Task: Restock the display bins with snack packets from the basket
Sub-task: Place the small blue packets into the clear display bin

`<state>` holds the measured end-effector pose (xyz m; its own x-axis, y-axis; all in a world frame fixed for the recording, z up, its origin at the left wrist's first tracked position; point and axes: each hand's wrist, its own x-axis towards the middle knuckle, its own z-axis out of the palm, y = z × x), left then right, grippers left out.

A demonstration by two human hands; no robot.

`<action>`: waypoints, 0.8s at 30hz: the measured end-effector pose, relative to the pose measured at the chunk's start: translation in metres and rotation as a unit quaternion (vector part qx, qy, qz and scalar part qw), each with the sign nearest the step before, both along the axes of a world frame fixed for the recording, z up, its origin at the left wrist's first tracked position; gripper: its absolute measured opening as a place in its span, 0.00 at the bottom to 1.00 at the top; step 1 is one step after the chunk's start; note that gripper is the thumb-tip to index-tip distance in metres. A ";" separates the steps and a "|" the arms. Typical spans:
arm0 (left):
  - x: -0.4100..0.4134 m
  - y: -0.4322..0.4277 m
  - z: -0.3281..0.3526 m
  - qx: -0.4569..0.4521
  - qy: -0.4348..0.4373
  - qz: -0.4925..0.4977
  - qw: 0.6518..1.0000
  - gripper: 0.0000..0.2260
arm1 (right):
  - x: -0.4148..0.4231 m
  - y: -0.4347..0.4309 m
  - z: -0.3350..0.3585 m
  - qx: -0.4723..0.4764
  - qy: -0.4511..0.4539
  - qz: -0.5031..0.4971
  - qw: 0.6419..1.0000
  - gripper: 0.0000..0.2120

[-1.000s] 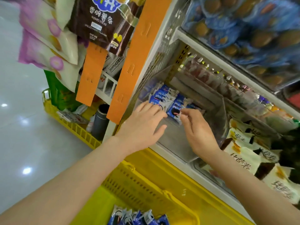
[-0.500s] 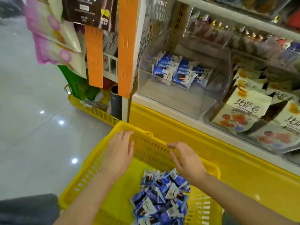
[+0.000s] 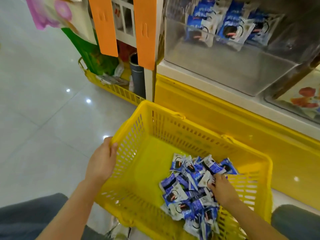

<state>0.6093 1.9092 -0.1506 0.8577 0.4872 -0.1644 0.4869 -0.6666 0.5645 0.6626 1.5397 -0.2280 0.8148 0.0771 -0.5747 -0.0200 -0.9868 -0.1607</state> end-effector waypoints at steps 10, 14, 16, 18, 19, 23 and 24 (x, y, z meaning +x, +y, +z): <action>0.002 -0.008 0.002 0.023 0.008 0.027 0.999 0.13 | 0.020 0.002 0.015 -0.075 -0.026 0.143 0.987 0.20; 0.005 -0.023 0.015 0.037 -0.073 -0.005 0.997 0.20 | 0.029 0.020 0.048 0.009 -0.104 0.082 0.991 0.17; 0.006 -0.044 0.023 0.015 -0.101 -0.028 0.994 0.21 | 0.033 0.031 0.069 0.081 -0.130 0.075 0.985 0.16; 0.002 -0.074 0.026 -0.089 -0.093 -0.035 0.991 0.22 | 0.033 0.043 0.090 0.142 -0.156 0.096 0.973 0.18; 0.000 -0.091 0.027 -0.168 -0.065 -0.035 0.983 0.24 | 0.031 0.050 0.101 0.180 -0.160 0.098 0.966 0.18; -0.005 -0.136 0.032 -0.437 0.027 -0.077 0.896 0.27 | 0.013 0.071 0.134 0.332 -0.080 0.036 0.939 0.08; -0.006 -0.141 0.032 -0.462 0.022 -0.094 0.881 0.23 | 0.009 0.074 0.137 0.359 -0.046 0.023 0.932 0.05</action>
